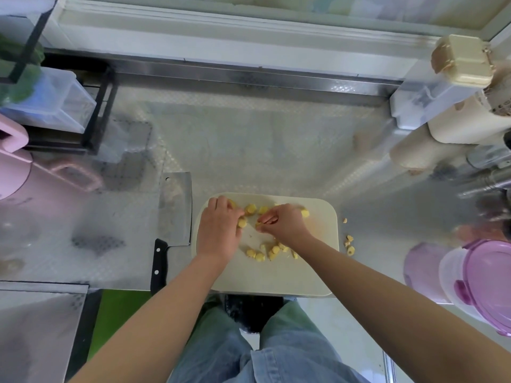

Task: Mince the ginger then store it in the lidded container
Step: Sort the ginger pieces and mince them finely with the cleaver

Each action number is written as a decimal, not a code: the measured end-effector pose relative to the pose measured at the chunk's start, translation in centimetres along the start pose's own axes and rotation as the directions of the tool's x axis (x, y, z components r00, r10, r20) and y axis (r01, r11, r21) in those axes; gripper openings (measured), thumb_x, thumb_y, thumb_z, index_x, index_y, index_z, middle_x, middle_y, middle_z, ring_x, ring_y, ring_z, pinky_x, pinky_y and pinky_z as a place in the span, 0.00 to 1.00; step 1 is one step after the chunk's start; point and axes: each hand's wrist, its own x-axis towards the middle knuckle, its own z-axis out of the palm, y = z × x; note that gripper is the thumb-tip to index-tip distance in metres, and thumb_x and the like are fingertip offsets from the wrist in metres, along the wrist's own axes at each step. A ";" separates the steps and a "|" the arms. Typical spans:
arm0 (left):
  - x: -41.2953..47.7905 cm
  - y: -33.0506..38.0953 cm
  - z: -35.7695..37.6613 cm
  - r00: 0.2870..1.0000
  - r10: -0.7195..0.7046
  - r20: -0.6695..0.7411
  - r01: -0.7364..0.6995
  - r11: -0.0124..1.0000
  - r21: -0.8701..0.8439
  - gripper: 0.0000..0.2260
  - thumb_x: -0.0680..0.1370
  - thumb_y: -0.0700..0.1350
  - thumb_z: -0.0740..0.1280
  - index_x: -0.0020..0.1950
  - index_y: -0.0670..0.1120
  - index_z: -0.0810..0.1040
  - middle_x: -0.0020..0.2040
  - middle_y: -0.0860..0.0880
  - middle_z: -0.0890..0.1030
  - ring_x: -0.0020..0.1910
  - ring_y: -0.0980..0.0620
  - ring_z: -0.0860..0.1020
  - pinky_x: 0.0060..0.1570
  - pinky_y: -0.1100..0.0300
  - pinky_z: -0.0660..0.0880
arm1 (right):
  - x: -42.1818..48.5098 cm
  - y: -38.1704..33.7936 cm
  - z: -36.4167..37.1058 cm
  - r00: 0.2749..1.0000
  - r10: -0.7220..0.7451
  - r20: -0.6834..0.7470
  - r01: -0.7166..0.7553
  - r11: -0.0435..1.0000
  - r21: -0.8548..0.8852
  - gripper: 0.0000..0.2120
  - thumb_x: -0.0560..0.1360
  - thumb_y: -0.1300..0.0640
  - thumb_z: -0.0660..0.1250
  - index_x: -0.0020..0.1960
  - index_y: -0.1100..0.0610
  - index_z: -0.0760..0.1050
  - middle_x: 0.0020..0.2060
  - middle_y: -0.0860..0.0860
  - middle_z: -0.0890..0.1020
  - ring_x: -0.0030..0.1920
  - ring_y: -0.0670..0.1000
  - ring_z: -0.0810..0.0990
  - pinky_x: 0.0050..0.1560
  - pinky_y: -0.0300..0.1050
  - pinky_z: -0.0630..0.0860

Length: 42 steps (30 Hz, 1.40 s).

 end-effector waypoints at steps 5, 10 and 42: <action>0.7 -0.6 0.3 0.999 0.036 -0.024 -0.037 0.999 -0.031 0.11 0.65 0.41 0.78 0.45 0.49 0.83 0.45 0.48 0.73 0.49 0.47 0.72 0.45 0.56 0.74 | -0.3 -0.1 0.8 0.998 -0.019 -0.055 0.013 0.993 -0.118 0.06 0.69 0.57 0.71 0.45 0.51 0.83 0.41 0.45 0.85 0.43 0.45 0.82 0.47 0.43 0.80; 1.1 -0.8 0.4 0.998 0.034 -0.043 -0.036 0.999 -0.039 0.11 0.63 0.44 0.80 0.42 0.50 0.83 0.43 0.49 0.73 0.46 0.46 0.72 0.43 0.56 0.73 | -1.0 -0.3 0.8 0.989 -0.061 -0.136 0.041 0.988 -0.146 0.04 0.70 0.59 0.71 0.42 0.53 0.78 0.37 0.45 0.81 0.40 0.48 0.80 0.43 0.44 0.78; -1.8 -0.7 0.2 0.998 0.062 -0.012 -0.062 0.995 -0.083 0.11 0.69 0.44 0.72 0.50 0.47 0.79 0.47 0.48 0.74 0.48 0.46 0.72 0.45 0.55 0.72 | -1.5 0.1 1.5 0.936 -0.351 -0.003 0.309 0.829 -0.467 0.12 0.76 0.54 0.66 0.58 0.55 0.73 0.53 0.52 0.78 0.51 0.56 0.78 0.45 0.46 0.71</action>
